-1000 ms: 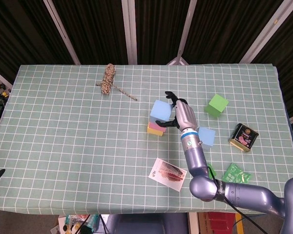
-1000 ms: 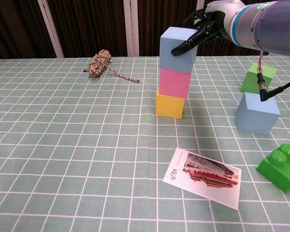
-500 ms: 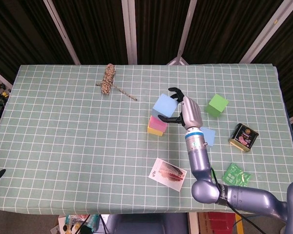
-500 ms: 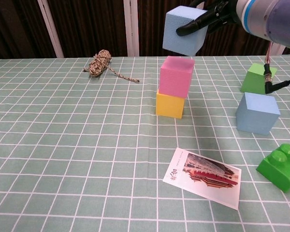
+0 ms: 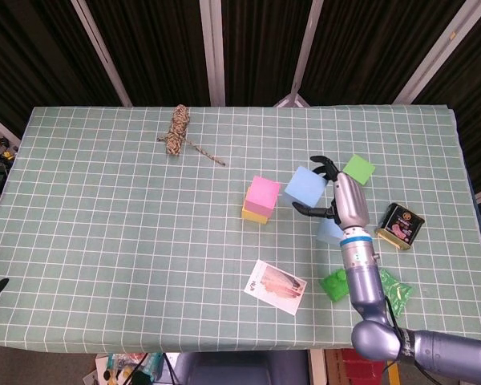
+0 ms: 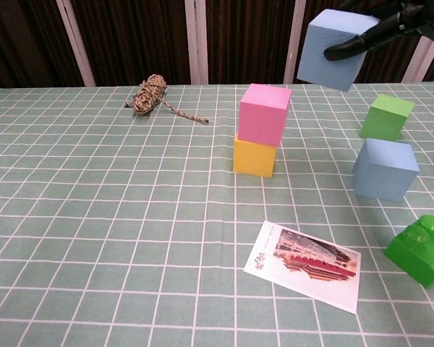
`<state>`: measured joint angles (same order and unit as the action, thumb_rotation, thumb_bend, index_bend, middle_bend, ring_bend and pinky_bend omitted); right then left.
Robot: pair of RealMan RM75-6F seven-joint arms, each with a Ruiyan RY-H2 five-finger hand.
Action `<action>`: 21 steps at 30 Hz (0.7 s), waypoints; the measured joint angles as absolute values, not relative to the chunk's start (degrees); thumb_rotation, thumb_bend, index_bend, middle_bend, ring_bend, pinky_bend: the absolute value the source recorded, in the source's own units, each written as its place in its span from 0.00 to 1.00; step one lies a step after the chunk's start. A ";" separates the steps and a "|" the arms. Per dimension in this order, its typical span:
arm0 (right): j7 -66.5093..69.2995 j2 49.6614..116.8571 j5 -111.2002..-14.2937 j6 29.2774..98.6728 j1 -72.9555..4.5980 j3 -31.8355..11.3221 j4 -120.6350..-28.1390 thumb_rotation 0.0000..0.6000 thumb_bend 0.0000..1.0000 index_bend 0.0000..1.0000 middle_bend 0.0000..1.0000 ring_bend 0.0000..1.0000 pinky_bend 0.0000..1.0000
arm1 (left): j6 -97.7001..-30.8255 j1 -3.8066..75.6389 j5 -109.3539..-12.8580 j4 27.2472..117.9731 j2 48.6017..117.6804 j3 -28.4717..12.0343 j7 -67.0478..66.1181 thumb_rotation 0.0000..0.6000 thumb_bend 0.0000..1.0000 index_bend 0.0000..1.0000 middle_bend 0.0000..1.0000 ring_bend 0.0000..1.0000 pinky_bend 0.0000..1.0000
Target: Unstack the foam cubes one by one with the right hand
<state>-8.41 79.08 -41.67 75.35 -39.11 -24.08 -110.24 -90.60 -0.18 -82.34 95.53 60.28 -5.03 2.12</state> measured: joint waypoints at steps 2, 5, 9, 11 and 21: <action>-7.04 78.55 -45.48 76.11 -36.95 -21.72 -111.26 1.00 0.16 0.25 0.41 0.56 0.25 | -90.70 -0.23 -82.65 95.65 60.38 -4.84 1.84 1.00 0.17 0.22 0.00 0.00 0.00; -5.02 78.65 -51.88 77.84 -33.64 -17.37 -111.76 1.00 0.16 0.25 0.41 0.56 0.25 | -90.49 -0.17 -82.98 95.77 60.50 -4.56 1.41 1.00 0.17 0.22 0.00 0.00 0.00; -1.98 79.65 -59.61 79.24 -29.58 -11.14 -111.28 1.00 0.16 0.25 0.41 0.56 0.25 | -89.88 0.04 -83.48 96.00 60.46 -4.09 1.06 1.00 0.17 0.22 0.00 0.00 0.00; -0.50 80.63 -62.69 79.69 -27.80 -8.91 -110.49 1.00 0.16 0.25 0.41 0.56 0.25 | -89.93 0.01 -83.49 96.05 60.38 -4.07 1.16 1.00 0.17 0.22 0.00 0.00 0.00; -1.92 88.41 -66.35 78.51 -25.67 -5.18 -104.51 1.00 0.16 0.25 0.41 0.56 0.25 | -89.94 -0.11 -82.78 96.01 59.94 -4.41 2.15 1.00 0.17 0.22 0.00 0.00 0.00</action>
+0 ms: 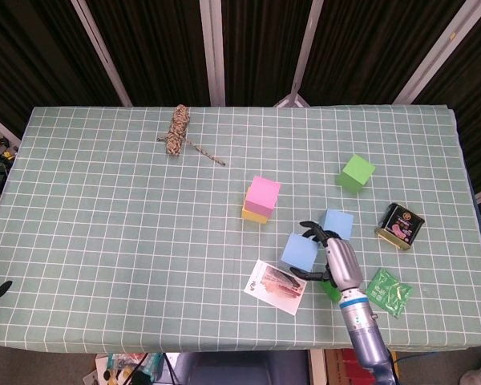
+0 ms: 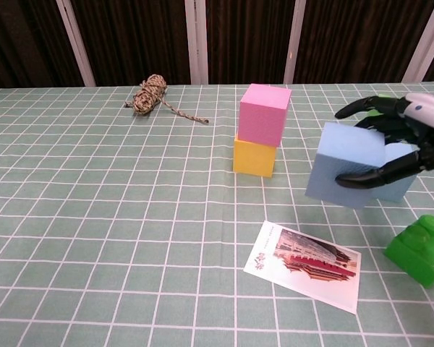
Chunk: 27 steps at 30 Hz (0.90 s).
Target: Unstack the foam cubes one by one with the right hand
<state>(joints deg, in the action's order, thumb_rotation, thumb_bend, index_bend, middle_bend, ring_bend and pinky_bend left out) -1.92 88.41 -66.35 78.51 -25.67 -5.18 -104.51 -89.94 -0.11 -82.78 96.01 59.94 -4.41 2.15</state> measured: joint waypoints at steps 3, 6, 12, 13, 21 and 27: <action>-3.52 91.12 -66.32 77.63 -25.95 -5.31 -102.48 1.00 0.16 0.25 0.41 0.56 0.25 | -89.99 -0.07 -82.95 95.96 60.02 -4.38 2.09 1.00 0.17 0.22 0.00 0.00 0.00; -5.51 93.92 -65.87 76.46 -26.47 -5.75 -100.62 1.00 0.16 0.25 0.41 0.56 0.25 | -89.68 0.08 -82.84 95.91 60.05 -4.40 2.05 1.00 0.17 0.22 0.00 0.00 0.00; -9.14 97.60 -64.66 74.06 -27.27 -6.20 -98.22 1.00 0.16 0.25 0.41 0.54 0.25 | -89.43 0.25 -82.79 95.88 60.04 -4.42 1.99 1.00 0.17 0.22 0.00 0.00 0.00; -9.36 97.77 -64.54 73.58 -27.35 -6.16 -98.06 1.00 0.16 0.25 0.41 0.54 0.25 | -89.47 0.22 -82.82 95.88 60.00 -4.40 2.07 1.00 0.17 0.22 0.00 0.00 0.00; -10.06 98.31 -64.65 70.96 -27.46 -5.89 -96.91 1.00 0.16 0.21 0.30 0.36 0.15 | -89.48 0.12 -82.44 95.91 59.81 -4.49 2.25 1.00 0.17 0.22 0.00 0.00 0.00; -11.76 96.07 -65.93 69.28 -27.71 -5.19 -98.22 1.00 0.10 0.13 0.16 0.12 0.03 | -89.44 0.17 -82.58 96.10 59.85 -4.41 1.84 1.00 0.17 0.22 0.00 0.00 0.00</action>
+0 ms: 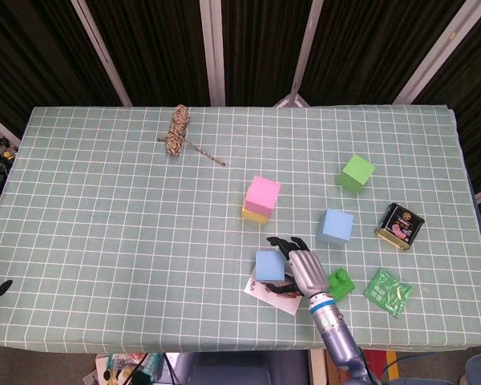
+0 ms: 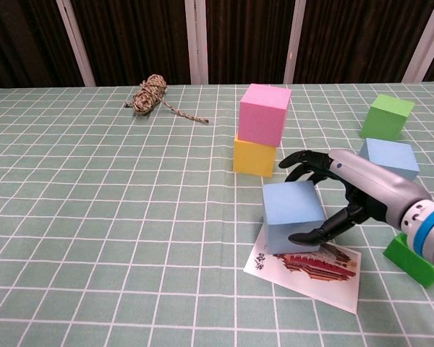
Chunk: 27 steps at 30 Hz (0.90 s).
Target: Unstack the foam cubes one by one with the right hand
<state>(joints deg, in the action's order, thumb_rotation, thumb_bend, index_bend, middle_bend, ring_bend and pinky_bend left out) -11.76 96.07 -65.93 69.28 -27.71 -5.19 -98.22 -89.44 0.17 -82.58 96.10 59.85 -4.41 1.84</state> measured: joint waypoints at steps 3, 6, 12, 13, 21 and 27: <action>-12.40 94.42 -66.05 68.41 -27.90 -5.16 -99.94 1.00 0.05 0.11 0.14 0.10 0.02 | -89.60 0.09 -82.78 96.11 59.87 -4.28 1.74 1.00 0.17 0.22 0.00 0.00 0.00; -12.28 92.53 -66.18 68.19 -27.84 -5.61 -102.39 1.00 0.04 0.12 0.14 0.10 0.02 | -89.69 0.02 -82.58 96.13 59.81 -4.36 1.90 1.00 0.17 0.22 0.00 0.00 0.00; -10.87 87.68 -66.54 70.03 -27.07 -8.66 -107.95 1.00 0.04 0.12 0.14 0.10 0.02 | -89.70 -0.03 -82.24 96.10 59.72 -4.54 2.16 1.00 0.17 0.22 0.00 0.00 0.00; -10.41 87.04 -66.45 70.33 -26.99 -9.47 -108.78 1.00 0.04 0.12 0.14 0.10 0.02 | -89.65 -0.02 -82.21 96.12 59.72 -4.52 2.04 1.00 0.17 0.22 0.00 0.00 0.00; -9.66 84.33 -59.63 70.90 -28.58 -18.44 -111.44 1.00 0.04 0.12 0.14 0.10 0.02 | -89.43 -0.15 -81.68 96.84 59.67 -4.37 1.39 1.00 0.17 0.21 0.00 0.00 0.00; -11.46 84.06 -48.13 68.79 -32.27 -23.34 -110.59 1.00 0.04 0.12 0.14 0.10 0.02 | -89.17 -0.19 -80.95 97.44 59.53 -4.53 0.89 1.00 0.17 0.21 0.00 0.00 0.00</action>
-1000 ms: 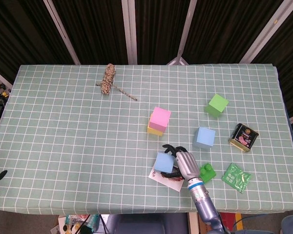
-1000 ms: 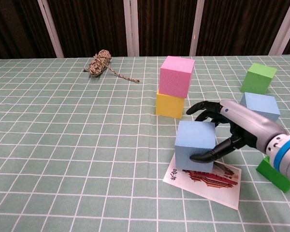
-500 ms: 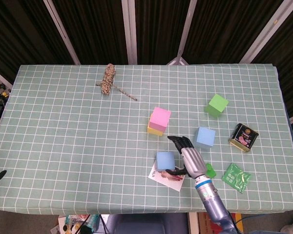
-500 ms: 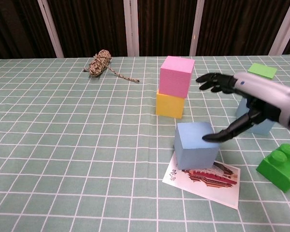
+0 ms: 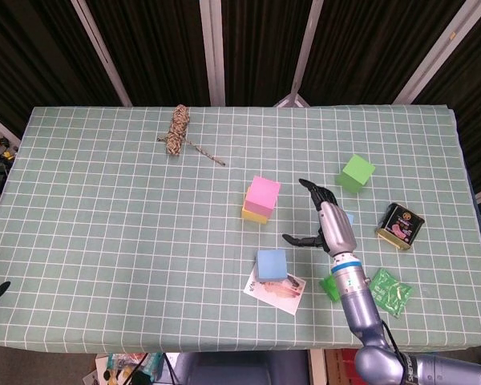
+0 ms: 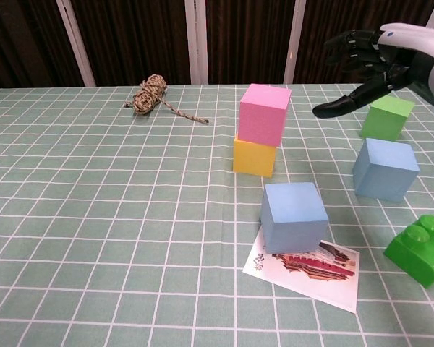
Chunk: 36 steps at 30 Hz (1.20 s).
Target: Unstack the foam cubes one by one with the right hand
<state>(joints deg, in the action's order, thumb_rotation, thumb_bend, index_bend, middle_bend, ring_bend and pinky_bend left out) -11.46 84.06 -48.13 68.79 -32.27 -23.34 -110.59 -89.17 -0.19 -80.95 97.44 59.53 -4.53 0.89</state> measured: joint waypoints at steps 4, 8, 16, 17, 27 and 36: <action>-14.33 85.12 -41.93 67.54 -36.28 -25.65 -108.02 1.00 0.04 0.12 0.14 0.10 0.02 | -89.04 -0.21 -80.74 97.62 59.52 -4.51 0.79 1.00 0.17 0.20 0.00 0.00 0.00; -16.17 88.57 -38.22 67.01 -40.42 -27.51 -103.89 1.00 0.04 0.12 0.14 0.10 0.02 | -89.21 -0.32 -80.56 97.73 59.39 -4.62 0.95 1.00 0.17 0.20 0.00 0.00 0.00; -19.16 92.96 -34.50 67.89 -45.37 -29.34 -98.14 1.00 0.04 0.12 0.13 0.10 0.02 | -88.52 -0.05 -79.82 97.54 59.25 -5.01 1.50 1.00 0.17 0.20 0.00 0.00 0.00; -19.43 93.25 -34.30 67.95 -45.70 -29.34 -97.68 1.00 0.04 0.12 0.13 0.10 0.02 | -88.38 0.02 -79.81 97.55 59.24 -5.00 1.47 1.00 0.17 0.20 0.00 0.00 0.00; -18.41 96.05 -34.76 66.35 -47.44 -28.12 -94.27 1.00 0.04 0.12 0.13 0.10 0.02 | -88.28 -0.10 -79.44 97.86 58.98 -5.02 1.76 1.00 0.17 0.20 0.00 0.00 0.00; -17.68 98.90 -35.54 65.96 -48.84 -27.52 -90.27 1.00 0.04 0.12 0.13 0.17 0.02 | -88.06 -0.05 -79.26 97.68 58.58 -5.17 2.73 1.00 0.17 0.20 0.00 0.00 0.00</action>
<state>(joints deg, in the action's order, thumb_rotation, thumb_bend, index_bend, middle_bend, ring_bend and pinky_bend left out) -17.68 98.90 -35.54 65.96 -48.84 -27.52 -90.27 -88.06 -0.05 -79.26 97.68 58.58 -5.17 2.73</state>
